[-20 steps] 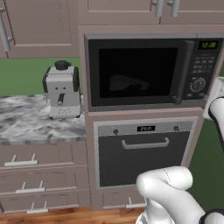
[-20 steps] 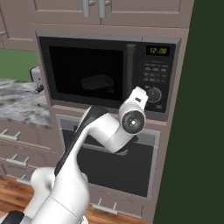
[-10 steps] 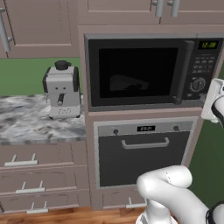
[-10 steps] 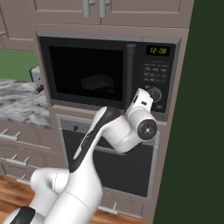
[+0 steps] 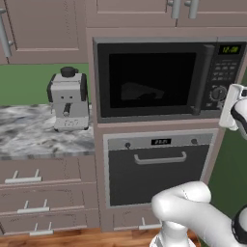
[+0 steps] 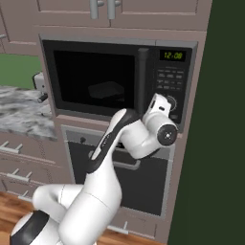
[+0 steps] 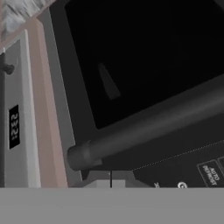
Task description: Place the tupperware containing the shrimp and corn meal in the microwave. Close the microwave door and press the start button to reheat the meal.
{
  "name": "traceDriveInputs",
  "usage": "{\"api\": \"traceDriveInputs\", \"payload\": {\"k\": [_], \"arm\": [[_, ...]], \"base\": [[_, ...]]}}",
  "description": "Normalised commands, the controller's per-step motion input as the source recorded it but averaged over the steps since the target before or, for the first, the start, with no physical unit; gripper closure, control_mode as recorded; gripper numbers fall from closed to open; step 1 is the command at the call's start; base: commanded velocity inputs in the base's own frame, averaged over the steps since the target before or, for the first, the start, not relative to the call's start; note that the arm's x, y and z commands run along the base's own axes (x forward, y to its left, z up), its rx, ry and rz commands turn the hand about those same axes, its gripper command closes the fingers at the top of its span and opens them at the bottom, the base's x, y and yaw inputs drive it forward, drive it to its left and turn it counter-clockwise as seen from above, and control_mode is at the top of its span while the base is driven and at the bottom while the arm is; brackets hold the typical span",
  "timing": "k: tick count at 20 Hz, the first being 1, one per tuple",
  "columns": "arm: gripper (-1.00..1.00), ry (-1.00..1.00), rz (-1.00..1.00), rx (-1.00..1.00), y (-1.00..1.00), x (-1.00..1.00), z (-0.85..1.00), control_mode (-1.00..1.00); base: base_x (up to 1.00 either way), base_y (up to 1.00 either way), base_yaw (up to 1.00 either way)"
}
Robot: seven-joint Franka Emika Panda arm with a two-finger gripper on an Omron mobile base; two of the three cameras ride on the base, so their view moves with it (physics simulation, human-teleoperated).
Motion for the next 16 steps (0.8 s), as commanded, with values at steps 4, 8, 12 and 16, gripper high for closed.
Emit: {"api": "traceDriveInputs", "payload": {"k": [4,8,12,16], "arm": [[1.00,0.00,0.00,0.00,-0.08,0.28,-0.16,-1.00],[1.00,0.00,0.00,0.00,-0.19,0.18,-0.23,-1.00],[1.00,0.00,0.00,0.00,-0.16,0.24,-0.22,-1.00],[1.00,0.00,0.00,0.00,-0.05,0.34,-0.14,-1.00]], "base": [[0.00,0.00,0.00],[0.00,0.00,0.00],[0.00,0.00,0.00],[0.00,0.00,0.00]]}}
